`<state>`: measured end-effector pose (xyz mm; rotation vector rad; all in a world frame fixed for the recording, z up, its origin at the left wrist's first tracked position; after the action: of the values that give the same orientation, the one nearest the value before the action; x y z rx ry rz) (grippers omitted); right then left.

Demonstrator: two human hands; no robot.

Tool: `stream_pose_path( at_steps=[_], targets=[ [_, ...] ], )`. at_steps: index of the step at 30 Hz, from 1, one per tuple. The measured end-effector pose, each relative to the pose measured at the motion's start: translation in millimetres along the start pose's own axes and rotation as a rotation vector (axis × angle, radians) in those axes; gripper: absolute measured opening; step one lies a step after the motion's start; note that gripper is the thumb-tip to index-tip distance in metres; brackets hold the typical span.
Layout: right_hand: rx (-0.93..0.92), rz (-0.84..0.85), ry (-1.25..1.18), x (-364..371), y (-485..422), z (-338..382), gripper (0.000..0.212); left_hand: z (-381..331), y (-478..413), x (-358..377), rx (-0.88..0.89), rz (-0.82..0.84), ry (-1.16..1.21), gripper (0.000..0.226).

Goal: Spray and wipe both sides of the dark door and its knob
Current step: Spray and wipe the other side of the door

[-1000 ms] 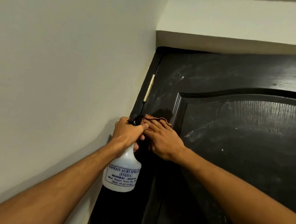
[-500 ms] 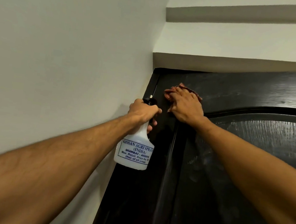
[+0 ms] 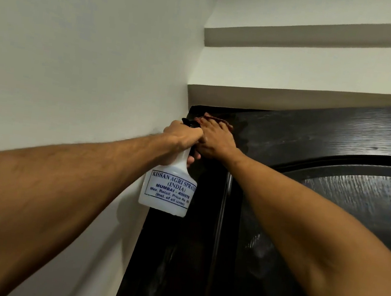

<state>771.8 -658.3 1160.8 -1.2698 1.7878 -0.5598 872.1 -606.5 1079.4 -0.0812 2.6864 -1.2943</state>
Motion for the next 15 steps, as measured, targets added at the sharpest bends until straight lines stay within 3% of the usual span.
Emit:
stream_pose_path(
  at_steps=[2, 7, 9, 13, 15],
  targets=[
    [0.024, -0.028, -0.031, -13.9, -0.7, -22.5, 0.066, 3.7, -3.6, 0.0, 0.003, 0.004, -0.016, 0.022],
    [0.358, -0.169, -0.004, -44.2, 45.4, -113.4, 0.061, 4.6, 3.2, 5.8, -0.015, 0.046, -0.086, 0.020],
    [0.317, -0.153, 0.012, -37.7, 59.8, -104.4, 0.059, 3.2, 4.6, 7.9, -0.020, 0.043, -0.080, 0.020],
    [0.029, -0.047, 0.027, -21.9, 77.7, -70.1, 0.063, -11.4, 2.8, 26.5, 0.007, 0.040, -0.037, 0.019],
    [0.037, -0.060, 0.040, -30.7, 88.5, -90.1, 0.062, -14.7, 4.0, 38.2, 0.004, 0.049, -0.024, 0.020]
  ],
)
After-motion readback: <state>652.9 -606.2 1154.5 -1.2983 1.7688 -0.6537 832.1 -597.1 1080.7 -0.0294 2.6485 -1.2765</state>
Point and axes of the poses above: each hand's wrist, its own y-axis away from the middle knuckle, its own x-axis out of the palm, z = x × y, the point moved 5 cm from there along -y, towards the middle knuckle, and after that the axes turned 11 degrees about z, right-handed, at the moved point
